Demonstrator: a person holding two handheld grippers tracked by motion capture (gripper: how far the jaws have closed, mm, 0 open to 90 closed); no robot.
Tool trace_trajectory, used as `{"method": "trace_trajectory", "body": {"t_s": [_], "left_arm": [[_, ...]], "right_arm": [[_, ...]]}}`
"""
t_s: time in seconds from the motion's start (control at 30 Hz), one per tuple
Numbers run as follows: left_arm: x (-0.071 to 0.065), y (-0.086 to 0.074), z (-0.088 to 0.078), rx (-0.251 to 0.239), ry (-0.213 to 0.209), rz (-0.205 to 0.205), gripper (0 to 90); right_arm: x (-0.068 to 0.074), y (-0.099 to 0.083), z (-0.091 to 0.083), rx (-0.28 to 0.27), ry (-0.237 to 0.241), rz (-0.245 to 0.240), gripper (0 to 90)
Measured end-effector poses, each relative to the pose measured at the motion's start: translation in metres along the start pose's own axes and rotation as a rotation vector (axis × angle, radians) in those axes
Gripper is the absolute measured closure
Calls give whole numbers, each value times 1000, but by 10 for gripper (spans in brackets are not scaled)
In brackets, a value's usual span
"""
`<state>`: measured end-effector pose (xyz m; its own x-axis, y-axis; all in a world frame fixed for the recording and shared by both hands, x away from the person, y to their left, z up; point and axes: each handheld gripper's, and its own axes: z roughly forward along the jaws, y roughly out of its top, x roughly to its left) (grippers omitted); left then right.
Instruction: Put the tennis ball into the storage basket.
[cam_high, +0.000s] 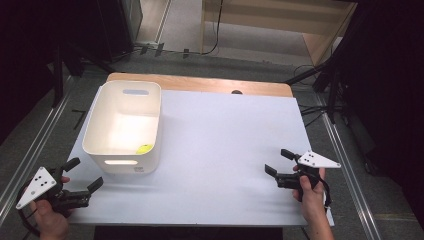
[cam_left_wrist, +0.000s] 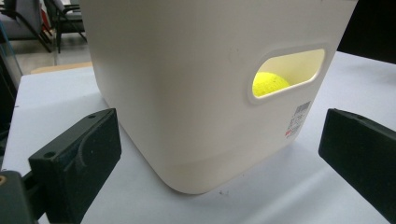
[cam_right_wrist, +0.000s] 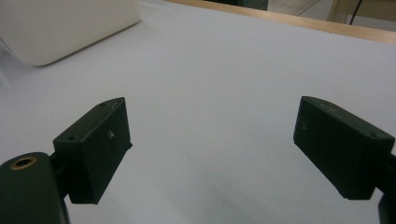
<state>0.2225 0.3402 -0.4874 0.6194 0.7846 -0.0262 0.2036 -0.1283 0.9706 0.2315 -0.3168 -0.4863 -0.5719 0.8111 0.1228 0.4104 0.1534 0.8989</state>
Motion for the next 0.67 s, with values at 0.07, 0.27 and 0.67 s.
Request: {"method": "trace_trajectory", "body": {"t_s": [0.07, 0.27, 0.67], "left_arm": [[0, 0, 0, -1, -1, 0, 0], [0, 0, 0, -1, -1, 0, 0], [1, 0, 0, -2, 2, -1, 0]], "right_arm": [[-2, -5, -3, -3, -8, 0, 101], [-9, -19, -17, -49, -38, 17, 100], [-22, -43, -36, -133, -87, 92, 101]]}}
